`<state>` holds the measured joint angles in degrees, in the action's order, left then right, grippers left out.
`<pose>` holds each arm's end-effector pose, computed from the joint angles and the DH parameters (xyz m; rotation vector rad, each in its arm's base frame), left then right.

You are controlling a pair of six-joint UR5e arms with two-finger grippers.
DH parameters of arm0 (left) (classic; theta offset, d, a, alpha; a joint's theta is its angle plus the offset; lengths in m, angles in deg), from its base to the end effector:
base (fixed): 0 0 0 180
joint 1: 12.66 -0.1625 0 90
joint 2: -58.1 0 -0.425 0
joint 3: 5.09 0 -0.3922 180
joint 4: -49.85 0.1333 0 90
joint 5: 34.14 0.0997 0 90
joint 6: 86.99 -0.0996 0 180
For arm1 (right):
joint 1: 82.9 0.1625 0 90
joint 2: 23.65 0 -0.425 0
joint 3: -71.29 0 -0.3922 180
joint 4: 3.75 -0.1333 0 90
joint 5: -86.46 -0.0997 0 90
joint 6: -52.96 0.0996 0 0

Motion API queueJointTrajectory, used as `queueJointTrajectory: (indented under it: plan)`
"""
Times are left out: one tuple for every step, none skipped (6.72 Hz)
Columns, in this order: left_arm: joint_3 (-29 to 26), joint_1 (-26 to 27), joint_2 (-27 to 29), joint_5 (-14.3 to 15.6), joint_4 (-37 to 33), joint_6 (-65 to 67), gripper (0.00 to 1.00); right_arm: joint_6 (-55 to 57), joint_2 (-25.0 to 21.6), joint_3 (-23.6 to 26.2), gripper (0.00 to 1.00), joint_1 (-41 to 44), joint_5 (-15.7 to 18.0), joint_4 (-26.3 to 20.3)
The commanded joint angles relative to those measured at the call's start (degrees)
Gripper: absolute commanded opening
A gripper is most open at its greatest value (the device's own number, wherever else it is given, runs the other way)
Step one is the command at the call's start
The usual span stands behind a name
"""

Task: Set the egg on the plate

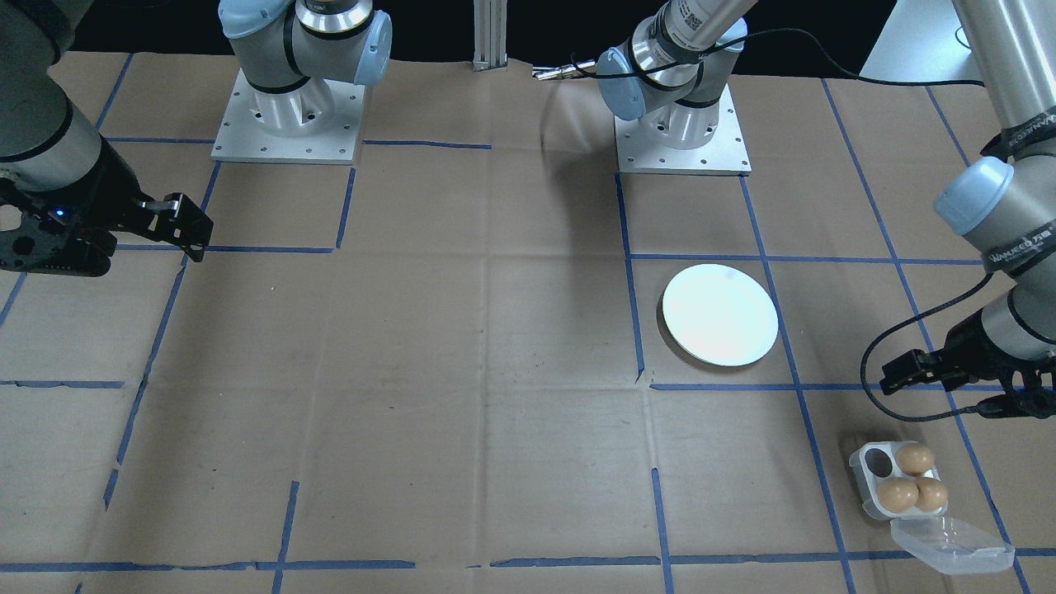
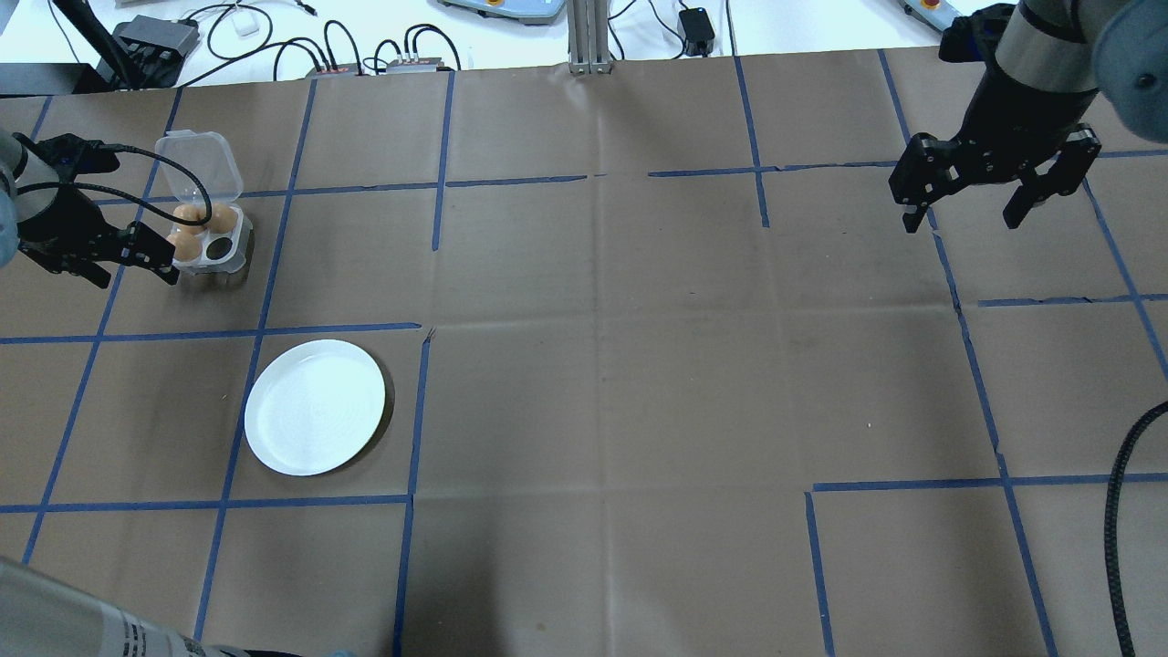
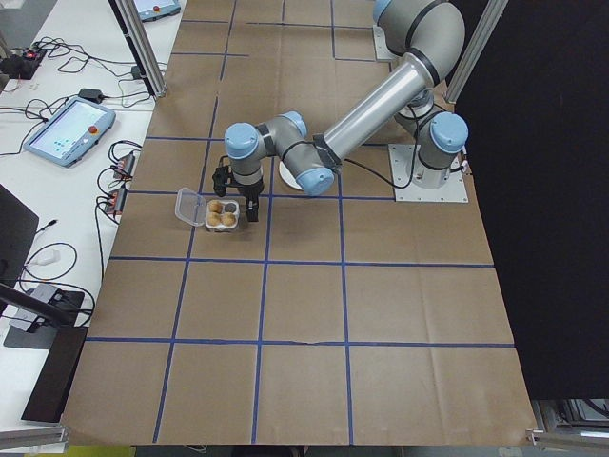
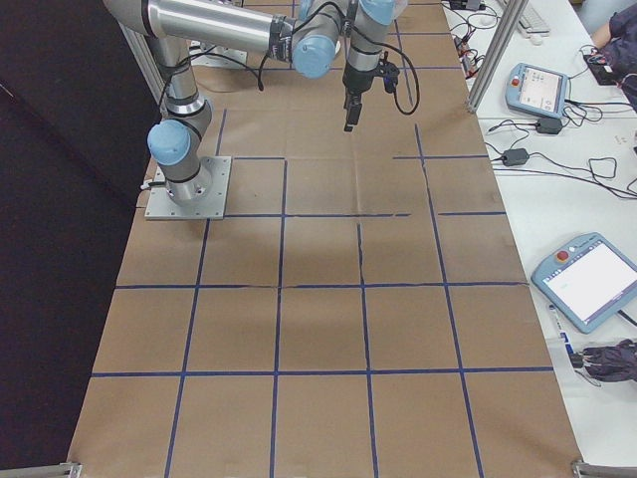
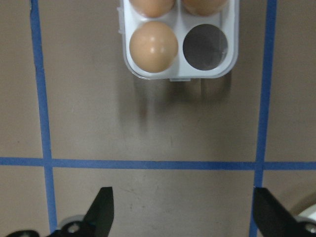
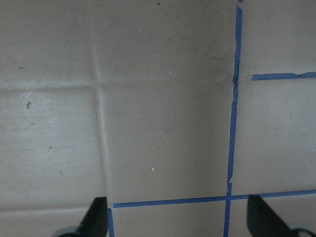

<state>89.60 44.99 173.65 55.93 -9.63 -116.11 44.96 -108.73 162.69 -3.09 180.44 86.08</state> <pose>0.2205 -0.5970 0.2493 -0.0884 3.1368 -0.0056 0.0334 -0.5283 0.4328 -0.0529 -3.0847 -0.1897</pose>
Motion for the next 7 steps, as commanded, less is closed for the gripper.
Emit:
queueJointTrajectory:
  plan:
    - [-3.70,0.09,4.58,0.55,1.30,0.47,1.00,0.00,0.00,0.00,1.00,0.00,0.06,0.00]
    - [-4.59,0.01,7.29,0.29,1.91,0.56,0.99,0.00,0.00,0.00,1.00,0.00,-0.02,0.00]
    - [-6.51,0.35,8.10,0.46,1.82,0.47,0.99,0.00,0.00,0.00,1.00,0.00,-0.02,0.00]
    - [-7.92,0.53,9.33,0.03,1.82,0.47,0.99,0.00,0.00,0.00,1.00,0.00,0.06,0.00]
    - [-9.07,1.06,11.17,-0.33,1.91,0.39,0.99,0.00,0.00,0.00,1.00,0.00,0.06,0.00]
    - [-9.69,1.50,10.75,-0.42,1.56,0.47,0.99,0.00,0.00,0.00,1.00,0.00,0.06,0.00]
    - [-9.70,1.50,10.83,-0.68,1.30,0.56,0.98,0.00,0.00,0.00,1.00,0.00,0.06,0.00]
